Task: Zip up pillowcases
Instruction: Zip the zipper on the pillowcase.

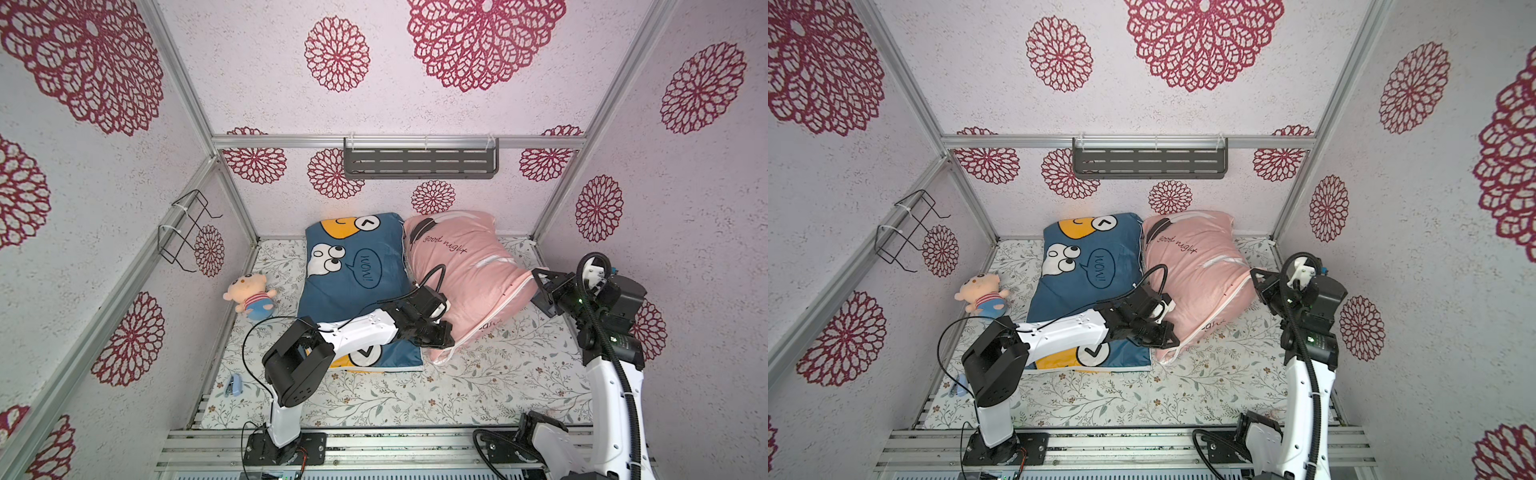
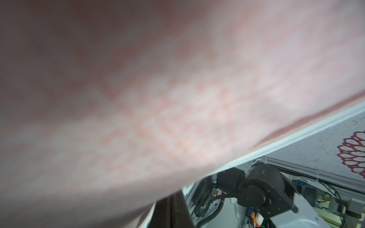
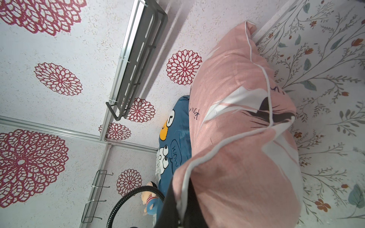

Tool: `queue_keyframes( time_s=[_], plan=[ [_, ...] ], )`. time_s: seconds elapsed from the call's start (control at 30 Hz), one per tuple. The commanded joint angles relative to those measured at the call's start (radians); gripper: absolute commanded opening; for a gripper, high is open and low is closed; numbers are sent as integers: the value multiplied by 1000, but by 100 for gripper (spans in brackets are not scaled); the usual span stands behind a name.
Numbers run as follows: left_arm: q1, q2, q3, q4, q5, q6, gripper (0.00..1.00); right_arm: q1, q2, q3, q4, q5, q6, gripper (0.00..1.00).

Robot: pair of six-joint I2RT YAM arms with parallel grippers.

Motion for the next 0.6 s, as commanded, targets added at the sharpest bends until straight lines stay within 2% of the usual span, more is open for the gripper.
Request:
queue_keyframes(
  time_s=[0.0, 0.23, 0.57],
  plan=[
    [10, -28, -38, -119, -53, 76, 0, -9, -3, 75, 128, 42, -27, 0],
    [13, -43, -48, -212, -93, 146, 0, -10, 19, 94, 137, 45, -27, 0],
    [18, -70, -116, -213, -97, 133, 0, -9, 55, 113, 151, 47, -39, 0]
  ],
)
